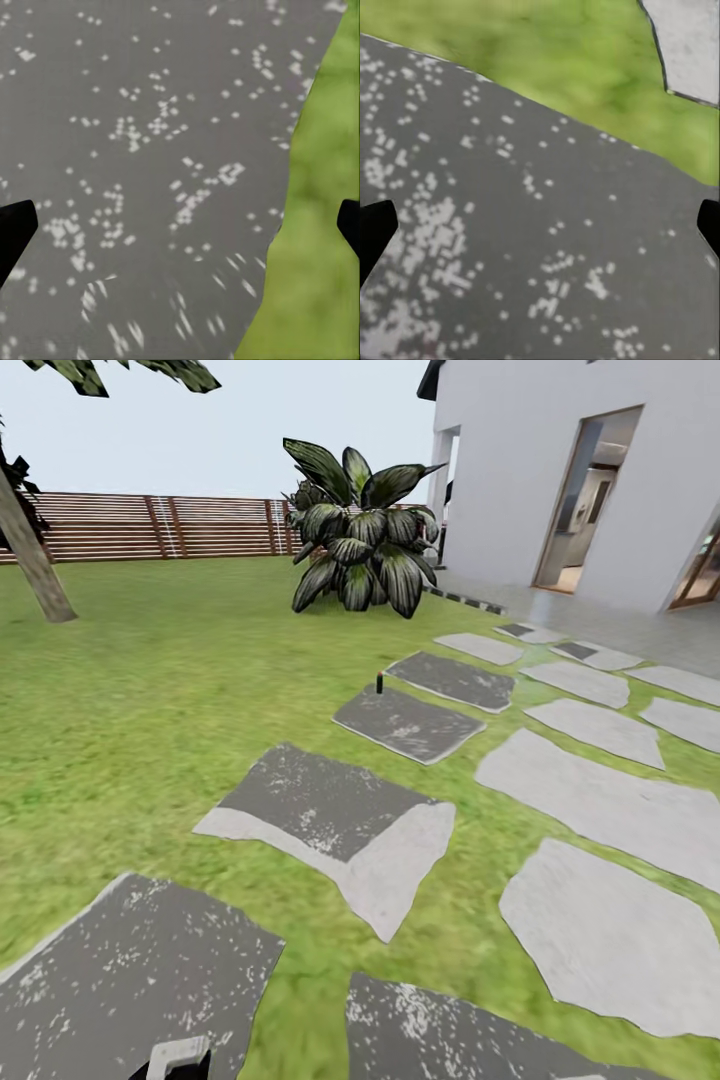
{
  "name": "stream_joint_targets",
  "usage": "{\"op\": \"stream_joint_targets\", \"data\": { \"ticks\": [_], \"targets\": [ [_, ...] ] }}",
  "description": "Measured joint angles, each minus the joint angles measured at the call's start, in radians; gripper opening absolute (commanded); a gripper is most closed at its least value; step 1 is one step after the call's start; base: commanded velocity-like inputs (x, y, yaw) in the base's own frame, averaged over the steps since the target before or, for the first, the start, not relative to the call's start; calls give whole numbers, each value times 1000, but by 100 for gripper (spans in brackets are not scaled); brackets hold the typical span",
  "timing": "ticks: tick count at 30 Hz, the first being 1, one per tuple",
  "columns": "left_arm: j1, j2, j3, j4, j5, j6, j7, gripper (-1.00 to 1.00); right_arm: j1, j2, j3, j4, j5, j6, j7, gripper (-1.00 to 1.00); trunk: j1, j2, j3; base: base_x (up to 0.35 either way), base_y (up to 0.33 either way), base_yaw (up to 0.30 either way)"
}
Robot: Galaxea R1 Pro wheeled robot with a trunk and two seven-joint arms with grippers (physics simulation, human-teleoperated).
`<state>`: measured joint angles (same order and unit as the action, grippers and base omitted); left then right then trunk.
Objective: In the garden, pick up the pesticide atomizer on the floor and spray pesticide onto both trees until each tree trunk is fully covered.
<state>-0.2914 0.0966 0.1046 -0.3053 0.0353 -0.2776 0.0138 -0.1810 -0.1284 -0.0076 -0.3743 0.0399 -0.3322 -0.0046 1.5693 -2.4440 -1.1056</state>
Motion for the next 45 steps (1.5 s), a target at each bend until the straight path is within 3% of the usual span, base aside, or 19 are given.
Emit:
{"op": "stream_joint_targets", "data": {
  "ticks": [7,26,45],
  "targets": [
    [0,0,1,0,0,0,0,100,0,1,0,0,0,0,0,100,0,0,0,336,71,-76],
    [0,0,1,0,0,0,0,100,0,0,0,0,0,1,0,100,0,0,0,336,71,-276],
    [0,0,0,0,0,0,0,100,0,0,3,0,2,1,0,100,0,0,0,336,71,-22]
  ]
}}
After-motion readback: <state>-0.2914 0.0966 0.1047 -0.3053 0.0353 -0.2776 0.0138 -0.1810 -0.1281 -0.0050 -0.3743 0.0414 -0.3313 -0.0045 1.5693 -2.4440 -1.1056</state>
